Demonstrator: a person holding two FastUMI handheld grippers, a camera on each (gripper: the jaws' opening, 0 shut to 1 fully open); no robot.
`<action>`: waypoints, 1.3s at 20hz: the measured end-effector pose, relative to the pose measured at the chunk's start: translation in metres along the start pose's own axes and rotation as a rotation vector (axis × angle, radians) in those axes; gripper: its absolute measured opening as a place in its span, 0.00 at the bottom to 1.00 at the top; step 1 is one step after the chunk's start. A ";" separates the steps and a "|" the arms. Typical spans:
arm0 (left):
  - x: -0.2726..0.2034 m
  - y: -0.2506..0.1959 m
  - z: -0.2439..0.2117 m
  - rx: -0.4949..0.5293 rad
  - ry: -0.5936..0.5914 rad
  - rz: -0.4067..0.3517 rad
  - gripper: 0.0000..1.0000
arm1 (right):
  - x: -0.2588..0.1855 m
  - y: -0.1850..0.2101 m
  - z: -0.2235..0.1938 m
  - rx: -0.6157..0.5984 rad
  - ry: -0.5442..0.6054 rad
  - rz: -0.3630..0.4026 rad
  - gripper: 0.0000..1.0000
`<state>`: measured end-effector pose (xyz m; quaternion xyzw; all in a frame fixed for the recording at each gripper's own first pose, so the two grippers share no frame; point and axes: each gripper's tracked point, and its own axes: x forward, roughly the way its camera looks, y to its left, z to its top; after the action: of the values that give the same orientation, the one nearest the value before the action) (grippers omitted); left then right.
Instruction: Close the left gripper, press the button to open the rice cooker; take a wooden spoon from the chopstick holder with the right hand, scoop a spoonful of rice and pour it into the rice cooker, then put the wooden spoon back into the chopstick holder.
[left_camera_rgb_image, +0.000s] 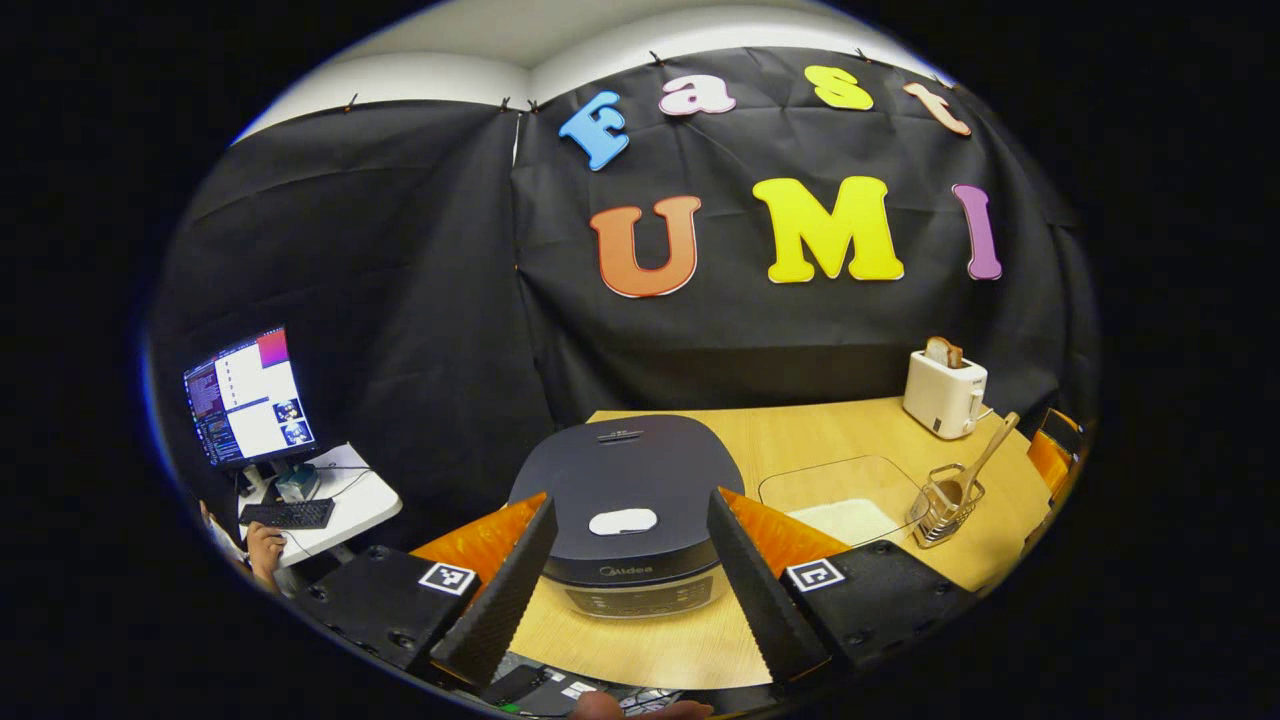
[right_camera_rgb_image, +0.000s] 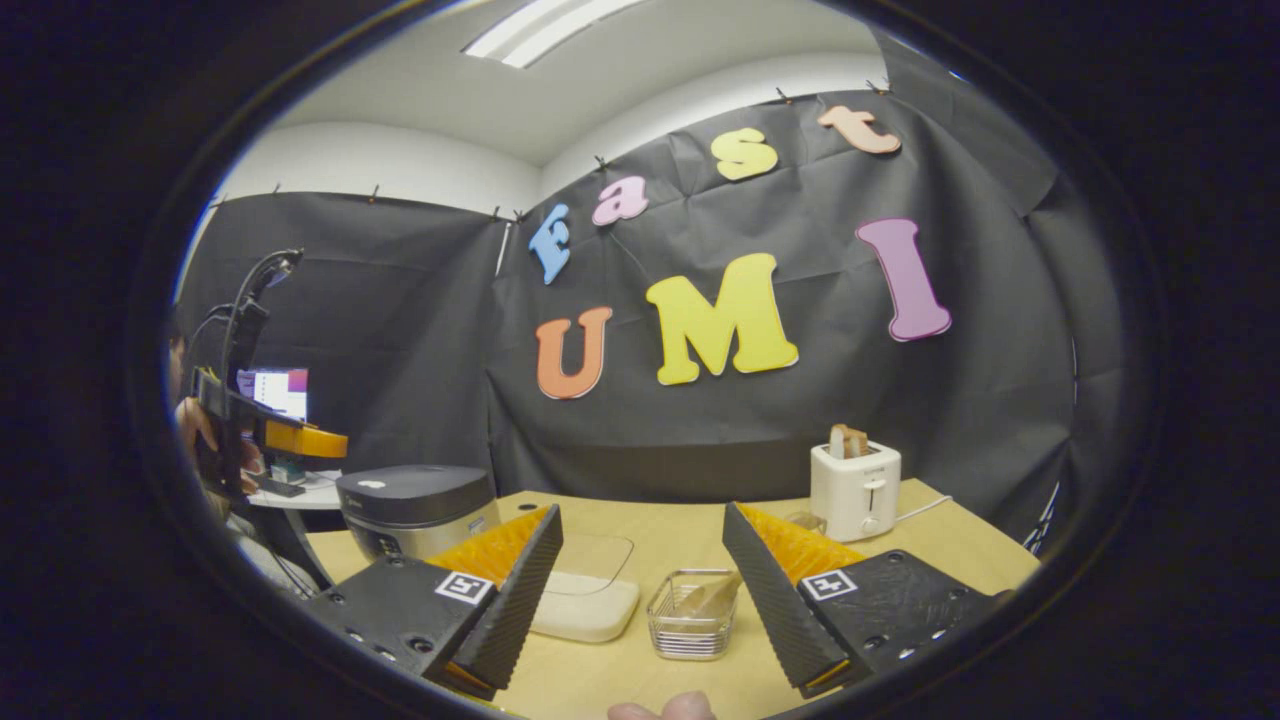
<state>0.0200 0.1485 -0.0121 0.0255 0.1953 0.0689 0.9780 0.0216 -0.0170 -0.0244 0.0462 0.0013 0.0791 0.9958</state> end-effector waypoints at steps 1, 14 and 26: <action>0.005 -0.001 0.001 0.001 0.025 -0.016 0.95 | 0.000 -0.002 0.001 -0.006 -0.001 -0.003 0.96; 0.050 0.020 -0.034 -0.144 0.392 -0.023 0.12 | -0.004 -0.019 0.004 0.049 -0.040 0.007 0.96; 0.066 0.015 -0.051 -0.113 0.493 -0.008 0.03 | 0.000 -0.030 -0.002 0.087 -0.042 -0.010 0.96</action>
<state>0.0587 0.1744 -0.0835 -0.0475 0.4238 0.0799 0.9010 0.0266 -0.0466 -0.0296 0.0910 -0.0158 0.0732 0.9930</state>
